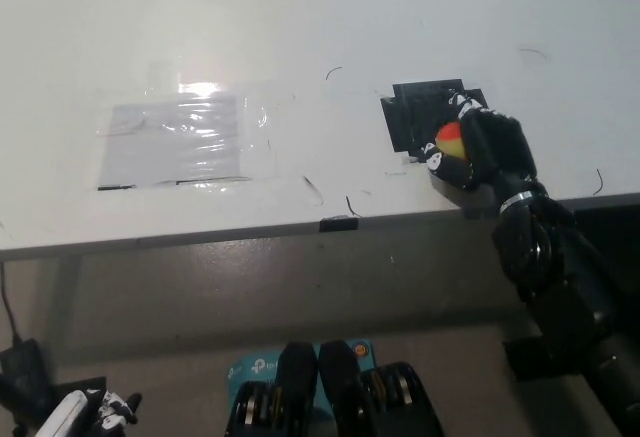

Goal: The robot uses right hand to squeeze a small tennis ball placed on the black area of the table

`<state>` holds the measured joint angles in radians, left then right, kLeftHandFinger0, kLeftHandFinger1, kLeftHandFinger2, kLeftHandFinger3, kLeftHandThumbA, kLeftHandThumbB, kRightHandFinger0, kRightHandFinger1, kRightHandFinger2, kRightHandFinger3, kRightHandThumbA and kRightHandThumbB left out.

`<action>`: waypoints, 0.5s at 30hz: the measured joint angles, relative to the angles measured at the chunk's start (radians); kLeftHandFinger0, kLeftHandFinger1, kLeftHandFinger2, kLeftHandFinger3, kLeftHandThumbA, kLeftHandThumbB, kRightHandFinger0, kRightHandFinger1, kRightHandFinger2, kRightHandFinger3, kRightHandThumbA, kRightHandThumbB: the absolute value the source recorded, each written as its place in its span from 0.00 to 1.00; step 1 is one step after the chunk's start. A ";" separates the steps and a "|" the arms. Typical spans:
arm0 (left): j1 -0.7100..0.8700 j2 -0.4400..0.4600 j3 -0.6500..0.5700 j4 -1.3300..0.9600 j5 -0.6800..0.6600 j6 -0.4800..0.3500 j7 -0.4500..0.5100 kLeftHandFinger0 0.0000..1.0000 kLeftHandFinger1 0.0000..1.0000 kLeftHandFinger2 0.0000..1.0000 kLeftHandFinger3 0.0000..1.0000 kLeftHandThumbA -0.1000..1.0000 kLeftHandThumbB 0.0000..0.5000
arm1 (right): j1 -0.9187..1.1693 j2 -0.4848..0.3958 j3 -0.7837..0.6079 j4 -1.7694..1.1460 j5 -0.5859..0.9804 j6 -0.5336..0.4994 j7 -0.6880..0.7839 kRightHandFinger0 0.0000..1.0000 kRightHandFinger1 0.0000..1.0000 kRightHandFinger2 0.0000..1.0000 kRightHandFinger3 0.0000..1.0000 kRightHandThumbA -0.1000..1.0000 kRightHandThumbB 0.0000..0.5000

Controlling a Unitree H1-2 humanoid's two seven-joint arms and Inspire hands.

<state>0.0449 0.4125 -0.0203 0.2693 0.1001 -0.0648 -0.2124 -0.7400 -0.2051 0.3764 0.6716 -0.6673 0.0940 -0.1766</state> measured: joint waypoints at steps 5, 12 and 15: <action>-0.002 0.000 0.000 0.002 0.000 -0.001 0.000 0.15 0.10 0.28 0.37 0.71 0.97 | 0.000 0.002 0.007 -0.006 -0.010 0.060 0.038 1.00 1.00 1.00 1.00 0.25 0.27; -0.002 0.000 0.000 0.001 0.000 0.003 0.000 0.17 0.12 0.28 0.38 0.70 0.92 | 0.000 0.003 0.018 -0.027 -0.022 0.101 0.059 1.00 1.00 1.00 1.00 0.47 0.63; -0.002 0.000 0.000 0.002 0.000 0.003 0.000 0.12 0.09 0.27 0.40 0.71 0.96 | 0.000 0.003 0.026 -0.048 -0.025 0.116 0.074 1.00 1.00 1.00 1.00 0.50 0.65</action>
<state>0.0426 0.4125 -0.0200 0.2711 0.1003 -0.0623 -0.2122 -0.7403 -0.2023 0.4021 0.6236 -0.6927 0.2096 -0.1029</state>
